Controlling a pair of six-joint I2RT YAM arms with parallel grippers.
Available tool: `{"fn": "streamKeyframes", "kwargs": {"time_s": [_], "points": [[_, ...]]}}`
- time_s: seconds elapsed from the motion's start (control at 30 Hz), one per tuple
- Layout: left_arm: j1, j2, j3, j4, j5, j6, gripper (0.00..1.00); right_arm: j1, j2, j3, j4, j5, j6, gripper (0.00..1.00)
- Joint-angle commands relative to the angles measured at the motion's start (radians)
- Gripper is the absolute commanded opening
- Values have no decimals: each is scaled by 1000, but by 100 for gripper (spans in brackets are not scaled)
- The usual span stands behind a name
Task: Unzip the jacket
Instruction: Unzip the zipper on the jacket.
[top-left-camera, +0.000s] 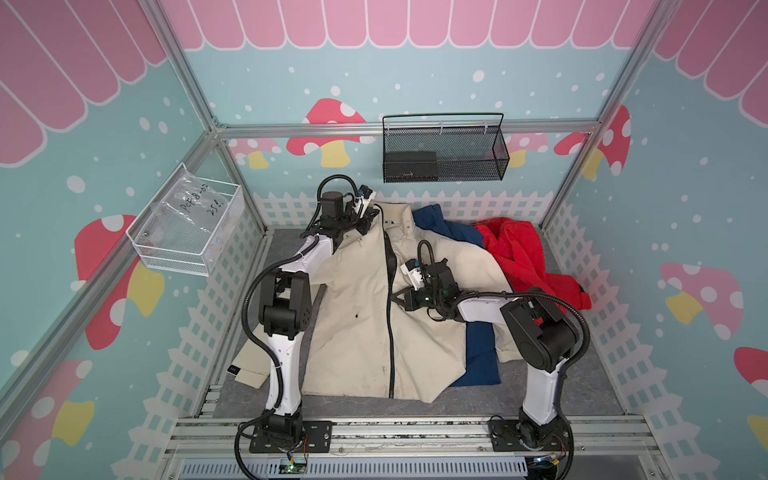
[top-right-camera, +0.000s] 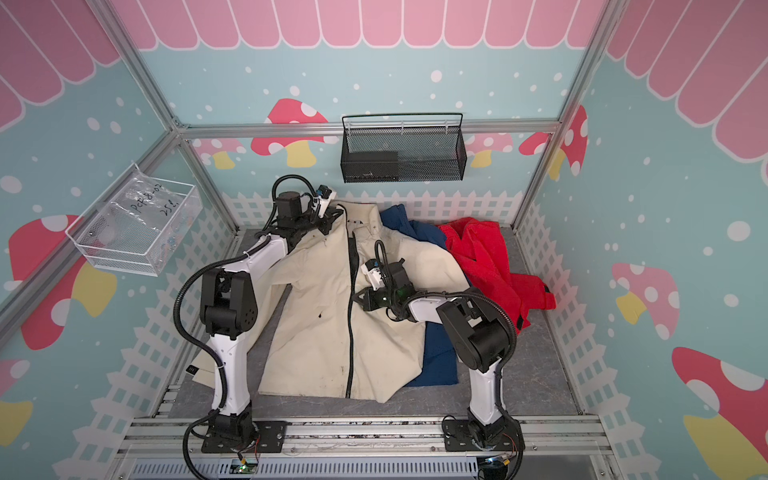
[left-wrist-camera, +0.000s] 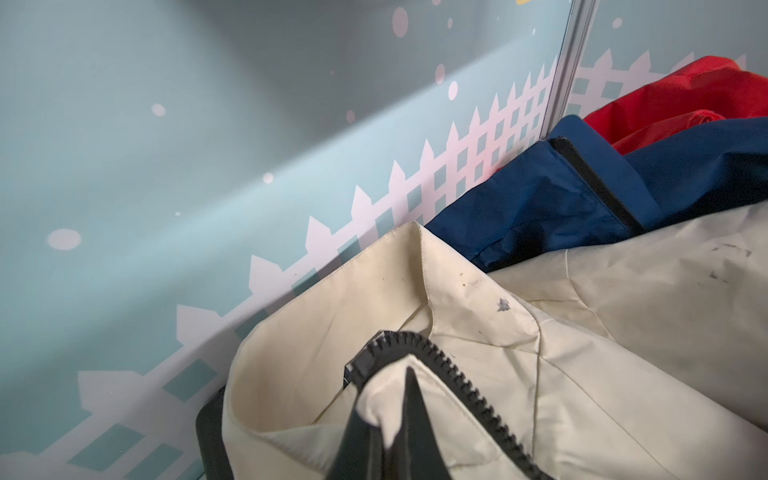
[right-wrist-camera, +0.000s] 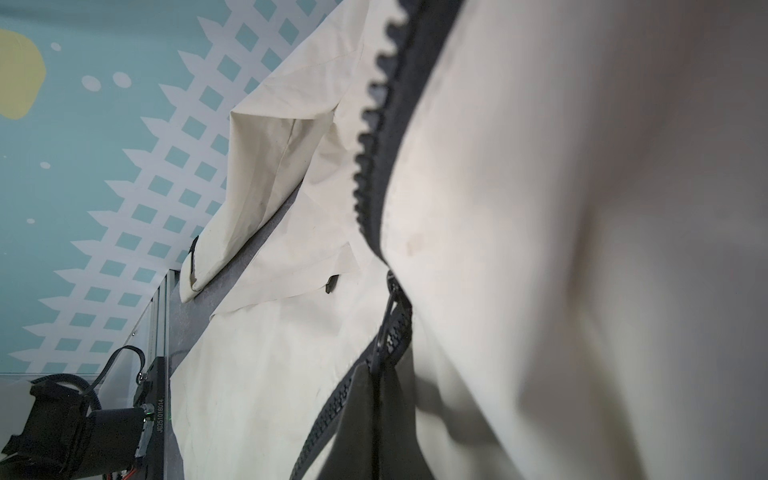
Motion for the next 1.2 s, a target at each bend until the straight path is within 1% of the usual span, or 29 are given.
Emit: {"fn": "streamKeyframes", "kwargs": {"time_s": [0.0,0.37,0.8,1.17], "points": [[4,-62,-10,121,-41,-19,0,21,-55,-29,-54,-28,21,0],[6,-72,-29,134,-30,-14,0,40,-94,-73,-64,-21,20,0],[10,-71,-11,120,-36,-8,0,63,-141,-131,-89,-24,4,0],[16,-71,-3,115,-39,-9,0,82,-154,-146,-109,-21,-8,0]]}}
